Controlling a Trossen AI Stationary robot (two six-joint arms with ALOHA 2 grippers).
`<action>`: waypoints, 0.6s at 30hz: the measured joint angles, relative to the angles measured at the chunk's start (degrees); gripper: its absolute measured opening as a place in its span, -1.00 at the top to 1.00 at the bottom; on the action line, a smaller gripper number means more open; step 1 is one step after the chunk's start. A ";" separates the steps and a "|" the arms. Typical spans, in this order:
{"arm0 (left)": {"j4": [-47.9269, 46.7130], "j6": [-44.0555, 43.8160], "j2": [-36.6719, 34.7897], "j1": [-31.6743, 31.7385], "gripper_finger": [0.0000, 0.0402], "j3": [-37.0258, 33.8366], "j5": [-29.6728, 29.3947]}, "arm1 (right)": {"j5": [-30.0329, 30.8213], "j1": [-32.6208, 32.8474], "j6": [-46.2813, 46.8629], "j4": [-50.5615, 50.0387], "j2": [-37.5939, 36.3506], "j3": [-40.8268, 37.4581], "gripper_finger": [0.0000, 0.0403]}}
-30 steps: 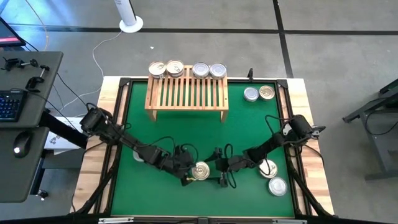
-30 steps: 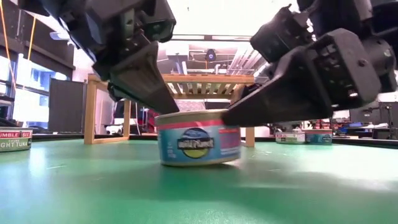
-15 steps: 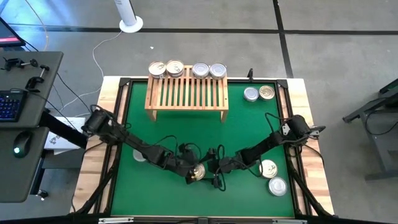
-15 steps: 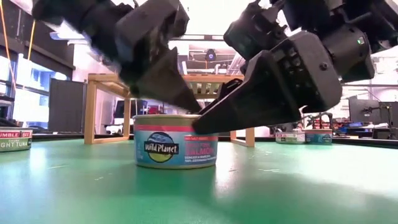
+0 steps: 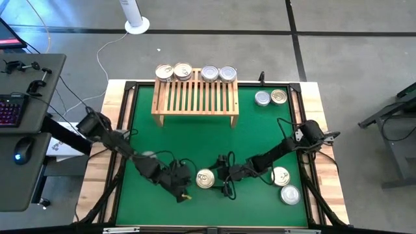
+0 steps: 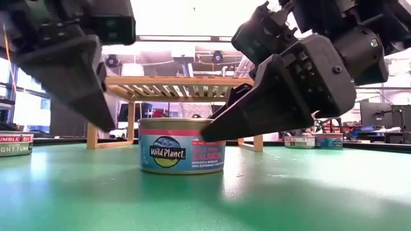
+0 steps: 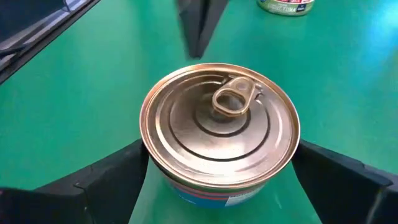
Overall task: Stack canned seafood by type on shelf
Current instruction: Stack the blue pink tuna can on top of the right blue pink tuna can on the shelf
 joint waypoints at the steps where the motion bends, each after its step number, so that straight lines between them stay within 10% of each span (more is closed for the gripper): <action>1: 3.54 -0.32 1.05 -0.15 1.00 -0.86 -0.69 | 0.01 0.00 0.00 0.13 0.00 0.00 -0.90; 18: 21.30 11.77 9.04 7.25 1.00 -2.73 -1.11 | 1.22 -1.48 1.34 1.09 -0.26 0.00 -0.90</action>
